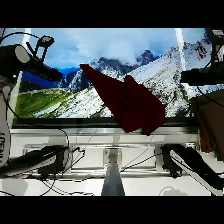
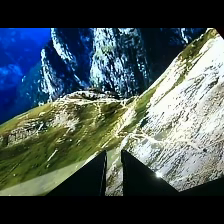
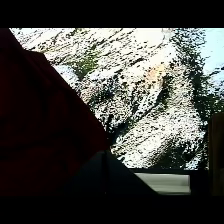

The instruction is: Fold the clothes and pants, and hang the long-sleeved shirts on hangers.

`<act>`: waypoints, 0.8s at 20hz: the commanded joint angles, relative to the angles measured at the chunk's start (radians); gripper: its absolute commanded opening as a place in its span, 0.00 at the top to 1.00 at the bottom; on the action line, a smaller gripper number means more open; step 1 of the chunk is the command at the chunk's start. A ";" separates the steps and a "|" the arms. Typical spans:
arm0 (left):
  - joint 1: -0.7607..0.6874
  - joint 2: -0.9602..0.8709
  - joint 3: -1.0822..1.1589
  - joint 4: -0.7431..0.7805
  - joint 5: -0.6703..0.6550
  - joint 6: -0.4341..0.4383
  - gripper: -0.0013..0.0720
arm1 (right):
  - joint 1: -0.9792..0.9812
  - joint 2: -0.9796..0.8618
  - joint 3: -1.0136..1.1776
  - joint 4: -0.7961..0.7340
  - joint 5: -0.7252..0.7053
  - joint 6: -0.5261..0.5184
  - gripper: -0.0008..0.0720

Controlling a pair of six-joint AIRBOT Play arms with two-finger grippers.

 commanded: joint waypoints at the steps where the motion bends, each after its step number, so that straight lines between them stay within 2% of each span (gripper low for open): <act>1: 0.001 0.001 0.000 0.016 0.000 0.035 0.83 | 0.001 0.000 0.000 -0.006 -0.026 -0.002 0.97; 2: 0.001 0.001 0.000 0.043 0.000 0.092 0.83 | 0.001 -0.001 0.000 -0.010 -0.056 -0.002 0.97; 4: 0.005 0.001 0.000 0.048 0.000 0.106 0.83 | 0.000 -0.002 -0.002 -0.061 -0.138 -0.016 0.97; 7: 0.005 0.000 0.000 0.044 0.000 0.106 0.83 | -0.023 -0.049 -0.002 -0.238 -0.134 -0.220 0.97; 9: 0.005 -0.002 0.000 0.041 0.006 0.106 0.83 | -0.122 -0.114 -0.010 -0.195 -0.073 -0.325 0.97; 11: 0.004 -0.002 0.000 -0.035 0.006 0.105 0.83 | -0.254 -0.172 -0.067 -0.062 -0.069 -0.362 0.98; 14: 0.004 -0.002 0.000 -0.170 -0.007 0.096 0.83 | -0.454 -0.255 -0.188 0.350 -0.022 -0.604 0.97; 15: 0.004 -0.002 0.000 -0.191 -0.006 0.096 0.83 | -0.494 -0.279 -0.225 0.438 -0.031 -0.612 0.96; 16: 0.004 -0.002 0.000 -0.203 -0.006 0.096 0.83 | -0.516 -0.304 -0.259 0.488 -0.060 -0.611 0.74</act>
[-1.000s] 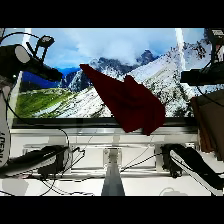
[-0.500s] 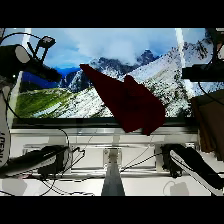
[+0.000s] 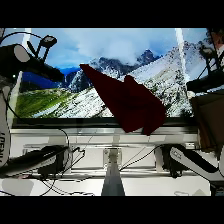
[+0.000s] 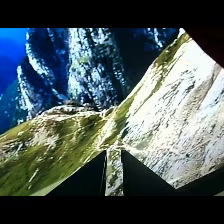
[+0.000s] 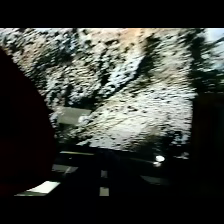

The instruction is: Fold the clothes and pants, and hang the long-sleeved shirts on hangers.

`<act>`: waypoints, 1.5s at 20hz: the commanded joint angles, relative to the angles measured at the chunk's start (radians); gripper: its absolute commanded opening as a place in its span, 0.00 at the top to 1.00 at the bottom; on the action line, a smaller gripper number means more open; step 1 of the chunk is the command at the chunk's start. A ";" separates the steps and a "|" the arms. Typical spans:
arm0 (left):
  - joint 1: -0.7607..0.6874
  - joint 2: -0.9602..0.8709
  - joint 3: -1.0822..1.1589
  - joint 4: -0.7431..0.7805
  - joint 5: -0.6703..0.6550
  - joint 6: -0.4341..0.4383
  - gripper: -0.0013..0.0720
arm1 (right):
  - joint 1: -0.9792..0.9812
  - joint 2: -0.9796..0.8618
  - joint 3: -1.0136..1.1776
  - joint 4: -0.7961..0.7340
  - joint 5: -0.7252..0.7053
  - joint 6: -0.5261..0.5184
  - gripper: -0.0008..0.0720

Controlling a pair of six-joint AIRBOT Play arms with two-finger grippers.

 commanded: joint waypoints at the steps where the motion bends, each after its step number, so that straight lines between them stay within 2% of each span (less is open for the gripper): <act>1: 0.001 -0.001 0.000 -0.094 0.010 -0.003 0.83 | -0.130 -0.097 -0.124 0.318 -0.035 -0.125 0.41; 2: 0.000 -0.001 0.000 -0.094 0.018 -0.003 0.83 | -0.129 -0.125 -0.153 0.337 -0.049 -0.124 0.37; 6: -0.006 -0.001 0.000 -0.093 0.018 -0.003 0.82 | -0.069 -0.256 -0.206 0.349 -0.074 -0.198 0.37; 7: -0.006 -0.001 0.000 -0.093 0.018 -0.002 0.78 | -0.047 -0.280 -0.206 0.348 -0.099 -0.203 0.37; 8: -0.006 -0.001 0.000 -0.093 0.018 -0.003 0.63 | -0.027 -0.296 -0.206 0.349 -0.125 -0.222 0.37; 10: -0.006 -0.001 0.000 -0.093 0.018 -0.003 0.21 | 0.007 -0.317 -0.206 0.348 -0.173 -0.227 0.37; 11: -0.006 -0.001 0.000 -0.093 0.018 -0.003 0.18 | 0.023 -0.326 -0.206 0.348 -0.183 -0.238 0.37; 14: -0.006 -0.001 0.000 -0.093 0.019 -0.002 0.18 | 0.071 -0.353 -0.206 0.348 -0.190 -0.247 0.37; 15: -0.006 -0.001 0.000 -0.093 0.026 0.001 0.18 | 0.085 -0.353 -0.206 0.348 -0.200 -0.248 0.52; 16: -0.006 -0.001 0.000 -0.093 0.035 0.001 0.18 | 0.103 -0.353 -0.200 0.350 -0.201 -0.248 0.79; 18: -0.006 -0.001 0.000 -0.091 0.072 0.001 0.18 | 0.148 -0.352 -0.161 0.357 -0.184 -0.248 0.97; 21: -0.005 -0.001 0.000 -0.083 0.164 0.000 0.19 | 0.241 -0.304 -0.025 0.407 -0.171 -0.247 0.97; 25: 0.006 0.000 0.000 -0.084 0.206 -0.002 0.19 | 0.365 -0.146 0.254 0.578 -0.207 -0.239 0.97; 28: 0.030 0.006 0.000 -0.088 0.206 -0.047 0.19 | 0.455 -0.012 0.460 0.627 -0.328 -0.237 0.97; 30: 0.048 0.023 0.000 -0.108 0.206 -0.045 0.19 | 0.495 0.072 0.557 0.626 -0.473 -0.182 0.97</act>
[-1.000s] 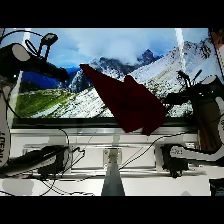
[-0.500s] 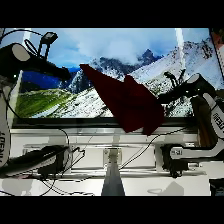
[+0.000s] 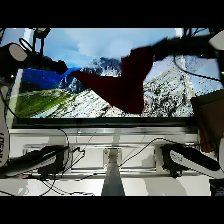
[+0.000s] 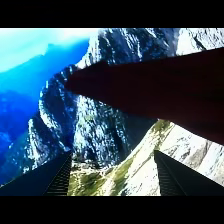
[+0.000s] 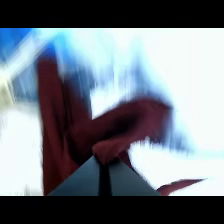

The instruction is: Fold the clothes and pants, and hang the long-sleeved shirts on hangers.

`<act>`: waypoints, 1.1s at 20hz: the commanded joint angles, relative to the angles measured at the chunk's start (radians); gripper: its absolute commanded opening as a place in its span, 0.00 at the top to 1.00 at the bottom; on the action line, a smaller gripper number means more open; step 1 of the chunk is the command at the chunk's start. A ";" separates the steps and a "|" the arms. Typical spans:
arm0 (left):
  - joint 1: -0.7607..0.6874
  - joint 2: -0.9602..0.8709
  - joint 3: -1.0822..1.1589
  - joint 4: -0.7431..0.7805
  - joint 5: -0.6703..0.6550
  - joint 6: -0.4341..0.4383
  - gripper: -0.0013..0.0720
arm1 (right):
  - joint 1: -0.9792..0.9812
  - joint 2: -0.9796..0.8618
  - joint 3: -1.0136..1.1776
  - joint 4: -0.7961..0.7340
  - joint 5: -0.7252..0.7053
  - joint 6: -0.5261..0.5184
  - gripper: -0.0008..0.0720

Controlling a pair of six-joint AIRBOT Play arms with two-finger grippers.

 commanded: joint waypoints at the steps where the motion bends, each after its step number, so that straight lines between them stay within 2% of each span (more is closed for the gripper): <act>1: 0.029 0.025 0.000 -0.031 0.011 -0.018 0.19 | 0.079 0.148 0.192 0.039 -0.239 0.069 0.97; 3: 0.042 0.058 0.000 -0.051 0.011 -0.018 0.19 | 0.077 0.195 0.256 0.022 -0.299 0.071 0.97; 5: 0.044 0.098 0.000 -0.069 0.006 -0.018 0.19 | 0.072 0.220 0.298 -0.060 -0.317 0.129 0.97; 10: 0.042 0.135 -0.003 -0.220 -0.098 -0.018 0.19 | 0.071 0.224 0.330 -0.453 -0.341 0.328 0.97; 12: 0.025 0.121 -0.039 -0.285 -0.113 -0.018 0.19 | 0.071 0.209 0.329 -0.550 -0.334 0.383 0.97; 15: -0.040 0.062 -0.145 -0.339 -0.079 -0.018 0.19 | 0.071 0.176 0.329 -0.582 -0.290 0.384 0.97; 19: -0.194 -0.114 -0.246 -0.540 -0.068 -0.016 0.19 | 0.072 0.121 0.329 -0.581 -0.173 0.384 0.97; 22: -0.342 -0.267 -0.218 -0.609 -0.052 0.075 0.19 | 0.072 0.091 0.329 -0.581 -0.112 0.384 0.97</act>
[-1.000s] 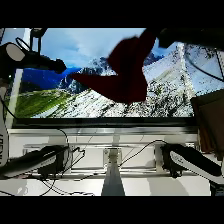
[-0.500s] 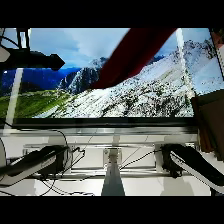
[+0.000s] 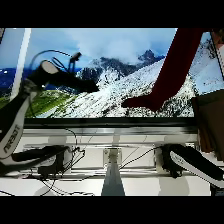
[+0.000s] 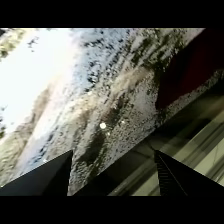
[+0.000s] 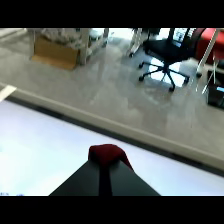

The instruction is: Fold the clothes and pants, and hang the long-sleeved shirts on hangers.

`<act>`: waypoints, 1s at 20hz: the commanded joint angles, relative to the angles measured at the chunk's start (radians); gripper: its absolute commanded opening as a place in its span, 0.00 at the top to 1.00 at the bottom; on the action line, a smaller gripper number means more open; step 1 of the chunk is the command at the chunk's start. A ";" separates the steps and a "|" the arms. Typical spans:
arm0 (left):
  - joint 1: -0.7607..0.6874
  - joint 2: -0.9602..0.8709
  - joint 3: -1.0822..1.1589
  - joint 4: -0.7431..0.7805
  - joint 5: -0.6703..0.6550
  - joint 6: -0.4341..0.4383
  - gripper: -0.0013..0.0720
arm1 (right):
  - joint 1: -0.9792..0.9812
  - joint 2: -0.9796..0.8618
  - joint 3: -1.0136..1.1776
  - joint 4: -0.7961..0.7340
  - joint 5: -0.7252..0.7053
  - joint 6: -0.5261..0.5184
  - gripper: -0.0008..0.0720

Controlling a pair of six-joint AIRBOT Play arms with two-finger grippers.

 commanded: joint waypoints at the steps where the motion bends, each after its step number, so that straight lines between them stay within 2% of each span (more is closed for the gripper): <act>1: -0.164 -0.175 0.026 -0.105 0.010 0.060 0.19 | 0.001 -0.033 0.001 -0.014 0.084 0.006 0.97; 6: -0.287 -0.343 0.250 -0.089 0.018 0.058 0.19 | 0.001 -0.035 0.001 -0.014 0.085 0.006 0.97; 9: -0.326 -0.412 0.347 0.035 0.018 0.029 0.19 | 0.001 -0.035 0.001 -0.014 0.086 0.006 0.97; 11: -0.352 -0.435 0.367 0.039 0.005 0.029 0.20 | 0.001 -0.035 0.001 -0.014 0.085 0.006 0.97; 13: -0.385 -0.448 0.369 0.067 0.006 0.030 0.42 | 0.001 -0.035 0.001 -0.014 0.085 0.006 0.97; 16: -0.415 -0.455 0.370 0.098 0.010 0.030 0.45 | 0.001 -0.035 0.001 -0.014 0.087 0.006 0.97; 20: -0.424 -0.454 0.370 0.147 0.017 0.030 0.96 | 0.001 -0.035 0.001 -0.014 0.088 0.006 0.97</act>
